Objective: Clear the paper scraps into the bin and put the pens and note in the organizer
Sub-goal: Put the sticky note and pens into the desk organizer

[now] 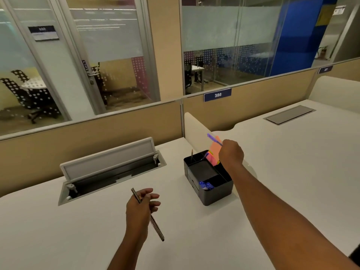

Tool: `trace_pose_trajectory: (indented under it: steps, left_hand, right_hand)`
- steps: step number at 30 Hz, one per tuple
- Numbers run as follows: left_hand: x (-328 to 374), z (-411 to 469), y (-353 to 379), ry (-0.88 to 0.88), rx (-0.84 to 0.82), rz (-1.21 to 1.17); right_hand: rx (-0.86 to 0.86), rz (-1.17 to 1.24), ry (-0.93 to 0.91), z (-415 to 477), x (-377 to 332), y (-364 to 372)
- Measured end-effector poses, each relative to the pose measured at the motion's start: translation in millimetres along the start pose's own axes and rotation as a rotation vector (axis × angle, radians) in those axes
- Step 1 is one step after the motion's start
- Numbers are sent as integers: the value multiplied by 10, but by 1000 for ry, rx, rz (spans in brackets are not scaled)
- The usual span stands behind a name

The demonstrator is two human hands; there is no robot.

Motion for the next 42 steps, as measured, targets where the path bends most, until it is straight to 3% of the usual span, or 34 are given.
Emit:
trace_pose_trajectory:
  steps: [11,20,28,36,42]
  left_hand:
    - [-7,45,59,38,-64,4]
    - [15,74,66,39,-78,-28]
    - [150,90,132,46,-67,-79]
    - [218,157,167,-6,-119,-265]
    - [280,219,205,-11,-152,-352]
  right_hand:
    - [-64,-70,-11,472,-147,358]
    - [-149,-333,-122,544,-266,576]
    - [-204,-338,-103,451,-100,719]
    - [4,54,-81,264,-213,487]
    - [-4,298,-152,29,-351,410]
Point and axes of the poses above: each hand's wrist, its own z-axis towards the middle knuckle, its own y-axis out of the palm, x = y × z, the point moved 6 cm from there along z, towards the middle knuckle, and after that the axes turned 6 degrees about -x, right-handed, at the moved point
